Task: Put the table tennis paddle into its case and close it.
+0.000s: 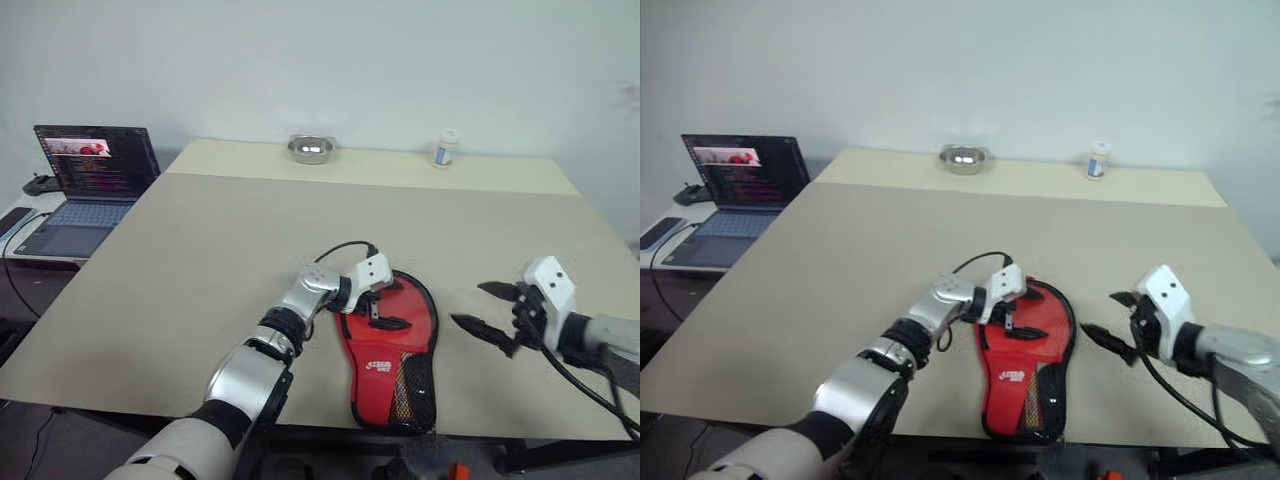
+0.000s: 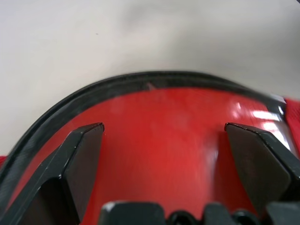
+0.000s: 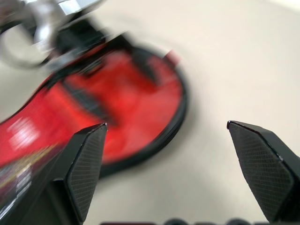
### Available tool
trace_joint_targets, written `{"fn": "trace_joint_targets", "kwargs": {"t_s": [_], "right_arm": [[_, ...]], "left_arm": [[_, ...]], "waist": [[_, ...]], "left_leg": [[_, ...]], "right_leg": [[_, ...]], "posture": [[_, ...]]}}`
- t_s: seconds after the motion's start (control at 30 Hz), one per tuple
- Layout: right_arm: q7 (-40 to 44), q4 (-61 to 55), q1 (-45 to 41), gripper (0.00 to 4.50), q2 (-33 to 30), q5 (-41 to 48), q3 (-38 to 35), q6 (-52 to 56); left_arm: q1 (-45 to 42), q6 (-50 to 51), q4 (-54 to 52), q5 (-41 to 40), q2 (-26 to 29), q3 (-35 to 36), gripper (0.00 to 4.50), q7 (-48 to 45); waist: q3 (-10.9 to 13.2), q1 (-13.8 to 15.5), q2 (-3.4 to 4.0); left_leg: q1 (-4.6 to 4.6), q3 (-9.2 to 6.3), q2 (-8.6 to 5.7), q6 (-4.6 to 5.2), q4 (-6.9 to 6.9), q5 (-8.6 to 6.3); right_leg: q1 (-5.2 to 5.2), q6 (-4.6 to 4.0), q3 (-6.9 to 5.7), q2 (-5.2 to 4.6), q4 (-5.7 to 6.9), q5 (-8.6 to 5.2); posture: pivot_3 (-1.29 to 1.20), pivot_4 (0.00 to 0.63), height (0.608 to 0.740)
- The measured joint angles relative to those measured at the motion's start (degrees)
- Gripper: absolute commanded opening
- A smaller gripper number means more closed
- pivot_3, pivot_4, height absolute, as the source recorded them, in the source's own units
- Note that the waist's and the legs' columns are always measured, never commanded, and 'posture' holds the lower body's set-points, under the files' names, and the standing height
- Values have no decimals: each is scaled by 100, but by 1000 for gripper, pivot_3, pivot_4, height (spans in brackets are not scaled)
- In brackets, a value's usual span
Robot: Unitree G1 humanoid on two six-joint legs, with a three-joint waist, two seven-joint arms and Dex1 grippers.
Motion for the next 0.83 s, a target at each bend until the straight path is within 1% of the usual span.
{"fn": "trace_joint_targets", "kwargs": {"t_s": [0.03, 0.1, 0.17, 0.23, 0.3, 0.33, 0.4, 0.5, 0.6, 0.73, 0.83], "right_arm": [[-41, 362, -278, 4486, 311, -315, 190, -287], [-39, 959, -638, 4486, 616, -778, 469, -677], [32, 1583, -940, 4486, 889, -1196, 723, -1062], [102, 2103, -1178, 4486, 1147, -1475, 856, -1393], [189, 2776, -1491, 4486, 1435, -1728, 906, -1736], [207, 2940, -1564, 4486, 1480, -1802, 915, -1835], [329, 3506, -1862, 4486, 1641, -1959, 929, -2130], [544, 4035, -2056, 4486, 1639, -2002, 798, -2379], [753, 4259, -2084, 4486, 1500, -2002, 576, -2495], [873, 4084, -1886, 4486, 1298, -1997, 288, -2503], [853, 3527, -1450, 4486, 1298, -1970, 145, -2346]], "left_arm": [[36, 107, -224, -109, 229, 79, 4500, -155], [111, 358, -741, -313, 527, 258, 4500, -284], [283, 672, -1382, -531, 813, 434, 4500, -308], [546, 1026, -1960, -701, 1088, 624, 4500, -207], [995, 1477, -2655, -856, 1332, 848, 4500, 120], [1129, 1604, -2806, -885, 1366, 908, 4500, 257], [1715, 2059, -3550, -1018, 1326, 1224, 4500, 962], [2288, 2441, -4237, -1024, 1039, 1349, 4500, 1845], [2512, 2701, -4684, -1034, 755, 1333, 4500, 2426], [2502, 2857, -4982, -1112, 683, 1235, 4500, 2632], [2502, 2831, -4878, -1126, 758, 1158, 4500, 2622]], "waist": [[16, -26, 9], [29, -39, 28], [40, -40, 44], [47, -50, 56], [53, -51, 66], [55, -48, 70], [56, -41, 71], [57, 54, 72], [57, 110, 72], [57, 92, 72], [57, 85, 72]], "left_leg": [[-9, 1, 3, 0, 2, 1], [-50, 4, 3, -1, 9, 3], [-55, 5, 2, -1, 13, 3], [-55, 7, 3, -1, 13, 3], [-56, 8, 2, -1, 11, 3], [-58, 8, 1, -1, 11, 3], [-60, 9, -2, -1, 12, 3], [-67, 7, -13, -1, 21, 3], [-71, 8, -24, -1, 34, 3], [-59, 10, -24, -1, 35, 3], [-44, 10, -13, -2, 29, 4]], "right_leg": [[-15, -1, 2, 5, 7, 0], [-62, -4, 6, 7, 26, 3], [-66, -28, 6, 6, 28, 17], [-67, -31, 9, 4, 29, 19], [-68, -32, 9, 0, 28, 19], [-68, -32, 8, -3, 28, 19], [-68, -33, 9, -14, 27, 20], [-68, -32, 0, -52, 30, 21], [-68, -30, -1, -64, 39, 24], [-68, -30, 4, -64, 61, 23], [-68, -31, 5, -52, 75, 22]], "posture": [[0, 150, 740], [0, 150, 740], [0, 150, 740], [0, 150, 740], [0, 150, 740], [0, 150, 740], [0, 150, 740], [0, 150, 740], [0, 150, 740], [0, 150, 740], [0, 150, 740]]}}
